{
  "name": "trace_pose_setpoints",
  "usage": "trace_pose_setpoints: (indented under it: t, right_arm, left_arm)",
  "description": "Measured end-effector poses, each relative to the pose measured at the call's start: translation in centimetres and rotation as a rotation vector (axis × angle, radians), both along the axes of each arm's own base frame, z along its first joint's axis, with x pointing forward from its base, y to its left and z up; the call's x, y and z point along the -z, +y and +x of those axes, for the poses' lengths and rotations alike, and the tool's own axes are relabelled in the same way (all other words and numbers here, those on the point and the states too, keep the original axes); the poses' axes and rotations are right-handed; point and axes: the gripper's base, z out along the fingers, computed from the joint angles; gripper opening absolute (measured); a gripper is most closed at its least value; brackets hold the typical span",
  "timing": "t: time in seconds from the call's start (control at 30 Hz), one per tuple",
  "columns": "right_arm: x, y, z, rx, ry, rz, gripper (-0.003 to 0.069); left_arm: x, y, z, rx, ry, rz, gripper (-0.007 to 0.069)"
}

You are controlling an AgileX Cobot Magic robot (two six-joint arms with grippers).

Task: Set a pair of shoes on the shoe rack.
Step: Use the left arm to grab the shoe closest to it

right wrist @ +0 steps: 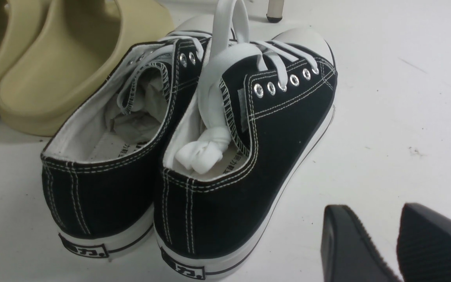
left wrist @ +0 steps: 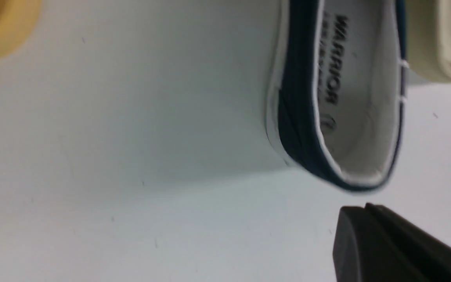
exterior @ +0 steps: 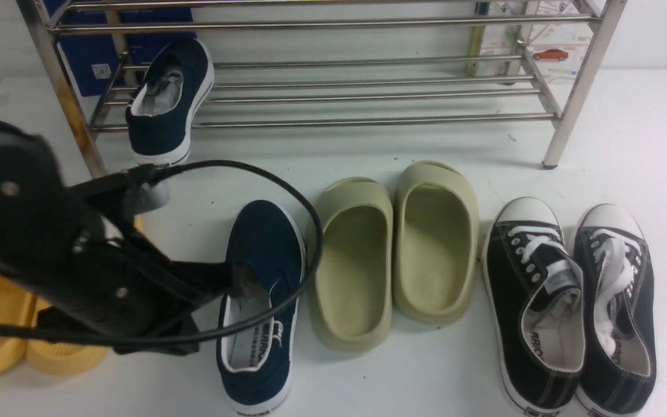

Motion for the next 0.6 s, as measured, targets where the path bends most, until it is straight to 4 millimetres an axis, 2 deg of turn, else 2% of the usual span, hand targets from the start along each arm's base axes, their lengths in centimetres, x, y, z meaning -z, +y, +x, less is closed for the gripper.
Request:
trace_pose_setpoints:
  t: [0.17,0.27,0.3,0.37,0.43,0.5,0.6]
  right_arm:
    - [0.0,0.0,0.0,0.0,0.0,0.0,0.0239]
    - [0.0,0.0,0.0,0.0,0.0,0.0,0.0239]
    - [0.0,0.0,0.0,0.0,0.0,0.0,0.0239]
    - [0.0,0.0,0.0,0.0,0.0,0.0,0.0239]
    - [0.0,0.0,0.0,0.0,0.0,0.0,0.0239]
    - [0.0,0.0,0.0,0.0,0.0,0.0,0.0239]
    - [0.0,0.0,0.0,0.0,0.0,0.0,0.0239]
  left_arm:
    - [1.6,-2.2,2.1,-0.017,-0.029,0.027,0.0106]
    - [2.8,-2.8,3.5,-0.046,0.001,0.07,0.0244]
    - [2.9,-2.7,3.6,-0.046,0.001,0.075,0.026]
    - [3.9,-2.8,4.1,-0.045,0.03,0.113,0.036]
    - [4.8,-2.9,4.3,-0.045,0.062,0.133,0.0412]
    - [5.7,-3.1,4.5,-0.046,0.089,0.146,0.0435]
    - [6.9,-3.3,4.8,-0.031,0.128,0.164,0.043]
